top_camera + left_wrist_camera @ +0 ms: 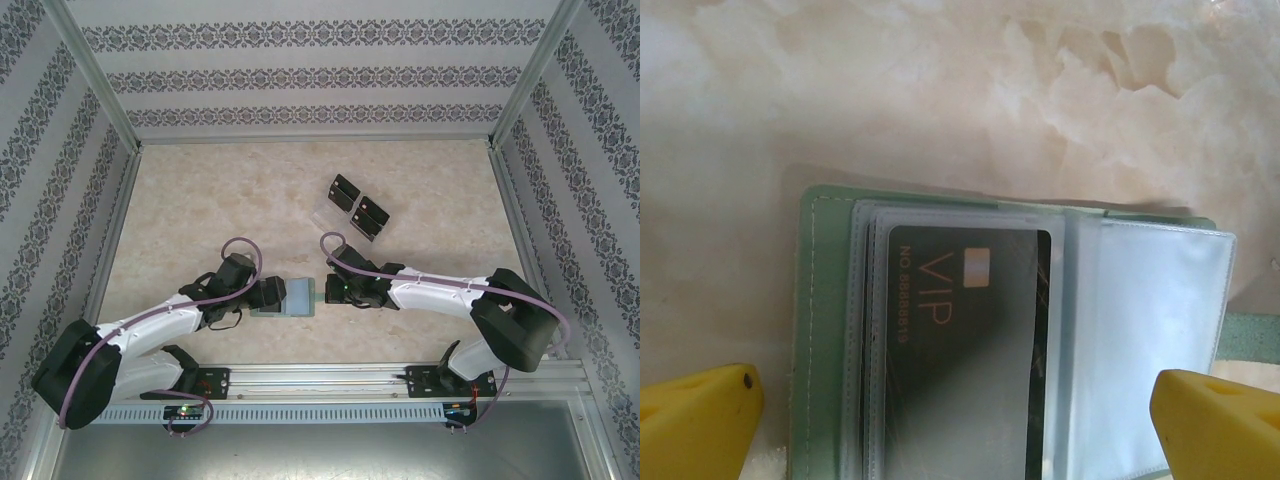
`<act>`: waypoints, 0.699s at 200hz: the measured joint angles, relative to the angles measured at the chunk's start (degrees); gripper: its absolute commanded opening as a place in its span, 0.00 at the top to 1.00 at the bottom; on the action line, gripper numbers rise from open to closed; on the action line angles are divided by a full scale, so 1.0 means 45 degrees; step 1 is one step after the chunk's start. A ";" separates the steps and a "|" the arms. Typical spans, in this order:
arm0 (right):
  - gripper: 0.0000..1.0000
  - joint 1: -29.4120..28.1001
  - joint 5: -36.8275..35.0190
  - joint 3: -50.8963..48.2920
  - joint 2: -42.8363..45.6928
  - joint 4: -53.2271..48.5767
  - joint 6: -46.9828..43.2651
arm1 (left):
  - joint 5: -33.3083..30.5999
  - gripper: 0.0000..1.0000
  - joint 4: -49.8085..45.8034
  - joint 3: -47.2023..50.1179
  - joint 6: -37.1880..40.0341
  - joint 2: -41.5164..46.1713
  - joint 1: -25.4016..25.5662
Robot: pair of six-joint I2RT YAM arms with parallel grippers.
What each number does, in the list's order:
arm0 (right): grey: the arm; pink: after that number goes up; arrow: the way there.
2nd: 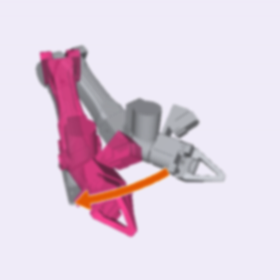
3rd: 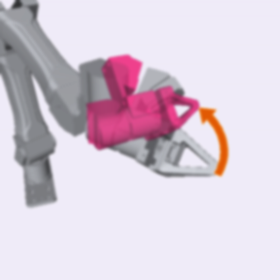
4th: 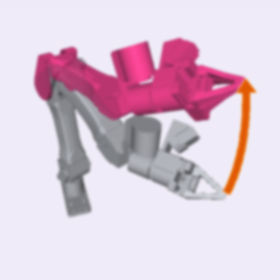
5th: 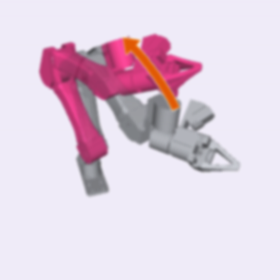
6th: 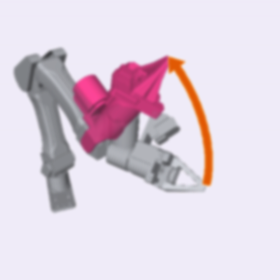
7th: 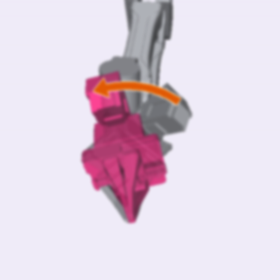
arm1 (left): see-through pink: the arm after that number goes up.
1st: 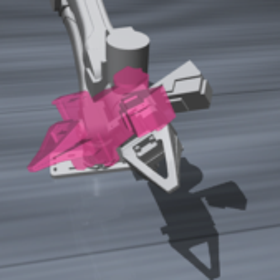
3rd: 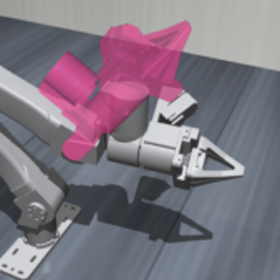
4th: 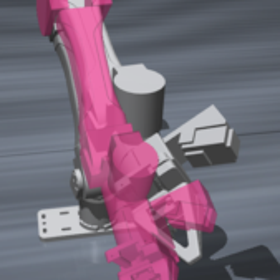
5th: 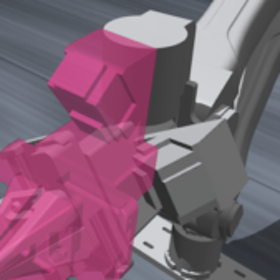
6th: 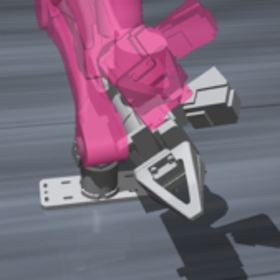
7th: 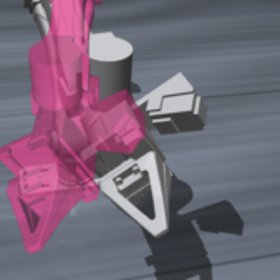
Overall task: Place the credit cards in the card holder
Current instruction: Close the card holder at the center of the table.
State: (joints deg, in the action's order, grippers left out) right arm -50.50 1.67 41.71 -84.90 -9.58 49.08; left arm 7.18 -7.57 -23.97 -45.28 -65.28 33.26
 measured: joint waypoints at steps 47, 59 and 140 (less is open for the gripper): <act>1.00 0.0039 0.0165 -0.0262 0.0000 0.0389 -0.0005 | 0.0325 0.00 0.0461 0.0034 0.0000 -0.0311 -0.0092; 1.00 0.0087 0.0219 -0.0316 0.0000 0.0471 -0.0005 | 0.0466 0.00 0.0500 0.0039 0.0000 -0.0291 -0.0170; 1.00 0.0457 0.0573 -0.0743 0.0005 0.1166 0.0000 | 0.2186 0.00 0.2909 -0.0573 -0.0675 0.0189 0.0525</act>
State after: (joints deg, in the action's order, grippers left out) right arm -48.45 4.25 38.37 -84.88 -4.34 49.08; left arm 17.02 5.52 -26.55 -48.31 -64.42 35.62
